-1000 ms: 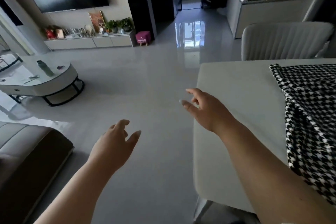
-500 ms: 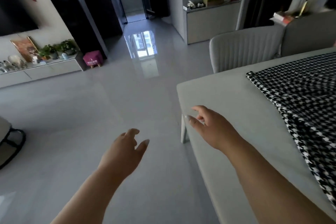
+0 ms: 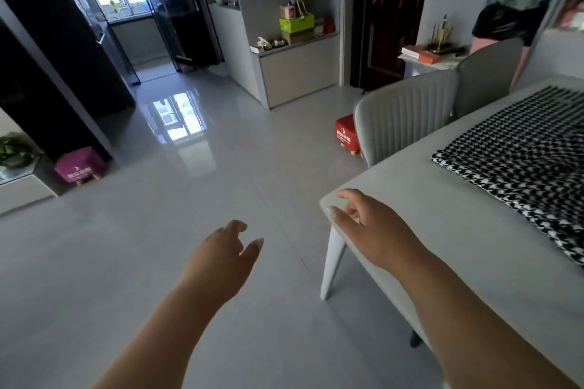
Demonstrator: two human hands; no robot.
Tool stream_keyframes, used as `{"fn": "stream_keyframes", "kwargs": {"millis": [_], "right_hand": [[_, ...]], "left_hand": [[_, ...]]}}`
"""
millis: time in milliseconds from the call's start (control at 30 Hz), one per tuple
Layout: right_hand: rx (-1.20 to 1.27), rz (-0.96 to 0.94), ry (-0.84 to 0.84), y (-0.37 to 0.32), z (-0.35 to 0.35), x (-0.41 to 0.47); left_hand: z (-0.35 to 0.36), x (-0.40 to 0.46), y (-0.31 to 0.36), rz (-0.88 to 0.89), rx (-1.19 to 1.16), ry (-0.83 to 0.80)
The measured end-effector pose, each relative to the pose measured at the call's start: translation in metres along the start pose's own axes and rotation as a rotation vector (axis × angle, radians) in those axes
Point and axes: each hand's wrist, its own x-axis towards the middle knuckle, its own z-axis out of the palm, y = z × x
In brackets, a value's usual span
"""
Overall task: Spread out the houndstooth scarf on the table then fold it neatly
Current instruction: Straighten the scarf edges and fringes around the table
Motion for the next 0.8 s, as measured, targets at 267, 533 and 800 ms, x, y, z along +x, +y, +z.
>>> {"fn": "stream_keyframes", "kwargs": {"millis": [267, 533, 800], "right_hand": [[-0.036, 0.094, 0.086, 0.002, 0.015, 0.124], [-0.016, 0.141, 0.24, 0.011, -0.008, 0.281], [-0.021, 0.25, 0.362, 0.031, -0.019, 0.388]], "left_hand": [[0.005, 0.152, -0.009, 0.125, 0.008, -0.076], [0.0, 0.332, 0.014, 0.242, -0.034, -0.063], [0.013, 0.472, 0.035, 0.364, -0.061, -0.152]]}}
